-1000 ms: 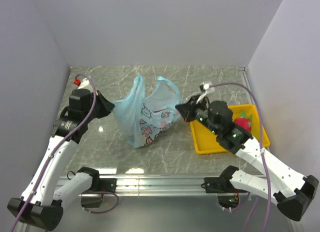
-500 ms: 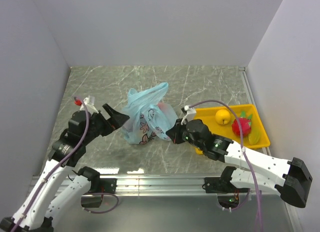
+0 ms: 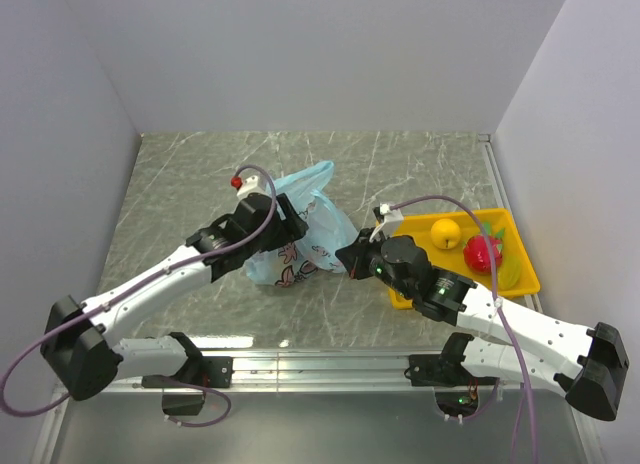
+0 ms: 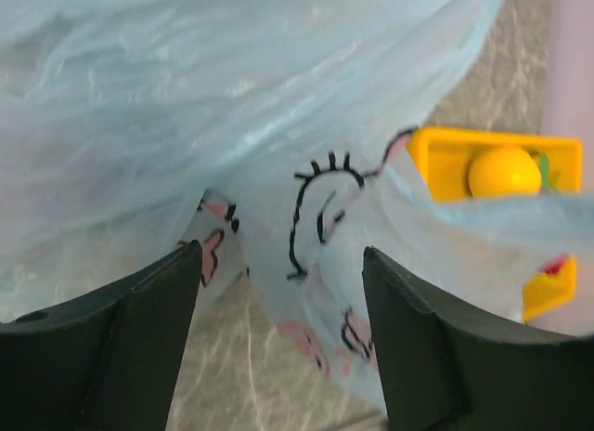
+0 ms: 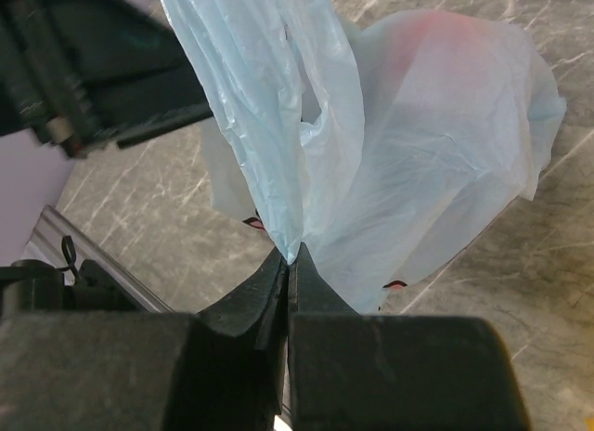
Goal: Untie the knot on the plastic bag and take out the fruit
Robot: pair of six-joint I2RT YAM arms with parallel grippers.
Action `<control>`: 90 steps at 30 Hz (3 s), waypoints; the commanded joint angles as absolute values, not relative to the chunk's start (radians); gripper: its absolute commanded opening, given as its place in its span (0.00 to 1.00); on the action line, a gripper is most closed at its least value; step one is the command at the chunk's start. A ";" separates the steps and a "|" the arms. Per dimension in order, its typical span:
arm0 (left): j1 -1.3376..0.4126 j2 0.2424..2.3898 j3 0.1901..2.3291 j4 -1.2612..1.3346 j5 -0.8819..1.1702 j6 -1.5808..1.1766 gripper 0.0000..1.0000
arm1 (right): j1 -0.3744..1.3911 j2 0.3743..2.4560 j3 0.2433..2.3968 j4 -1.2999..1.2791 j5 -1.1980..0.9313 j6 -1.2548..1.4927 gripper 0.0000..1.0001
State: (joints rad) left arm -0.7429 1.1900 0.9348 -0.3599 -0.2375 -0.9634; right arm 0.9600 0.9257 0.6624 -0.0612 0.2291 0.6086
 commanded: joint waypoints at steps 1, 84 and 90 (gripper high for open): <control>-0.747 1.247 0.991 -0.298 -0.360 -0.977 0.75 | 0.969 0.902 0.709 -0.049 0.247 0.597 0.00; -0.724 1.035 0.969 -0.608 -0.228 -0.827 0.99 | 1.046 1.443 0.951 0.039 0.051 0.499 0.43; -0.724 1.163 0.927 -0.531 -0.311 -0.880 0.99 | 1.118 1.471 0.893 0.199 -0.047 0.538 0.43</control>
